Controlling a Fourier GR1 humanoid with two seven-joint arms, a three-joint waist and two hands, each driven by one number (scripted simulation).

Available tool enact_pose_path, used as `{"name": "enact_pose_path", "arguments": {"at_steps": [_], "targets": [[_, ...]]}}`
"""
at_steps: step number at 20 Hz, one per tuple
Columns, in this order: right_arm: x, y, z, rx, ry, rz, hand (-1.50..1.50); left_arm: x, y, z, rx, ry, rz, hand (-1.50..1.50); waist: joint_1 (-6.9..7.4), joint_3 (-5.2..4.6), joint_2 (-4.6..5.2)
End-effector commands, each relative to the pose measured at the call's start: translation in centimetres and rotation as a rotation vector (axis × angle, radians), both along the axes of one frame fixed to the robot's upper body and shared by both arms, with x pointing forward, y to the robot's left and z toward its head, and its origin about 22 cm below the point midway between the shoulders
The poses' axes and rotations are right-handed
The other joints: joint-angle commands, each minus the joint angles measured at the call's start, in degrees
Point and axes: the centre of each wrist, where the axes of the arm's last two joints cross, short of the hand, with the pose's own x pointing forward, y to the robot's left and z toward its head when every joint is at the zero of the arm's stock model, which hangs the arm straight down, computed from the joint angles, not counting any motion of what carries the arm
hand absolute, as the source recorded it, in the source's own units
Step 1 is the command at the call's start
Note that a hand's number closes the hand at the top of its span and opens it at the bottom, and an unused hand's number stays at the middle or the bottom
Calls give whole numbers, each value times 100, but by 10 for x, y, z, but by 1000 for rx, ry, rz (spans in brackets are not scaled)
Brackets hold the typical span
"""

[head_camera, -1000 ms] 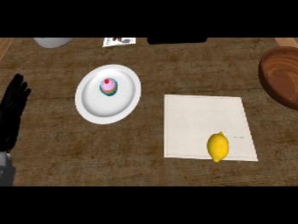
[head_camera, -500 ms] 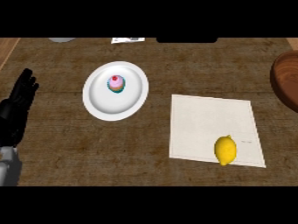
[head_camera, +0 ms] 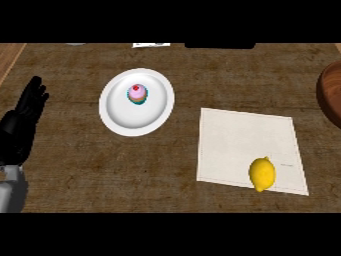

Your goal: Pick the tomato from the placemat and place it in the bowl

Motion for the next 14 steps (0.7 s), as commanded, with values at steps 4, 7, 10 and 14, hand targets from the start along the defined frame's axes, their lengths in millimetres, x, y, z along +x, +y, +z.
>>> {"name": "enact_pose_path", "arguments": {"at_steps": [4,7,10,14], "targets": [[37,7,-33,6,-15,-25,150,8,-14,7,2,-10,-20,0,138,10,51],[19,-12,-25,-314,150,-100,150,10,-19,-5,3,-14,-18,0,125,-5,101],[30,-13,-34,-167,281,-174,150,8,-18,-4,4,-4,-50,0,250,9,96],[15,-26,-59,-168,330,-75,-150,18,-10,10,-5,-29,-22,0,208,23,108]]}}
